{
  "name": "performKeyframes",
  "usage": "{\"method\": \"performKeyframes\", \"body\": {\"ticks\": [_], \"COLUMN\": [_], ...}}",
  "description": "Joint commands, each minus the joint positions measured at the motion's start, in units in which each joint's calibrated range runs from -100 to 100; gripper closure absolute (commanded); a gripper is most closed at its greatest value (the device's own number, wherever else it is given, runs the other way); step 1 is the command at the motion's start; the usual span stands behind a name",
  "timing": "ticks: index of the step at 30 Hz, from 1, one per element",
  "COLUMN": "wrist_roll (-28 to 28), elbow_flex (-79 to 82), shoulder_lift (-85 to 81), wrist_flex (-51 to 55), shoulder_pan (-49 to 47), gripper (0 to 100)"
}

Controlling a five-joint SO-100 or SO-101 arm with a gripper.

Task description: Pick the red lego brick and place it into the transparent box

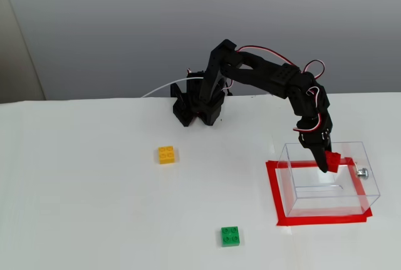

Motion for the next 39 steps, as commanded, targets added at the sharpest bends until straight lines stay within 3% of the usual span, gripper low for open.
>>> {"method": "performKeyframes", "body": {"ticks": [1,6,24,26,31,39], "wrist_roll": [0.26,0.31,0.26,0.21,0.15,0.10], "elbow_flex": [-2.17,-2.17,-2.26,-2.26,-1.71,-2.08], "shoulder_lift": [-0.32,0.45,1.04,0.87,-1.51,-5.83], "wrist_flex": [-0.80,-0.98,-1.32,-0.89,0.50,3.38], "shoulder_pan": [-0.65,-2.28,-1.83,-1.17,0.90,6.52], "gripper": [88,78,78,81,99,99]}}
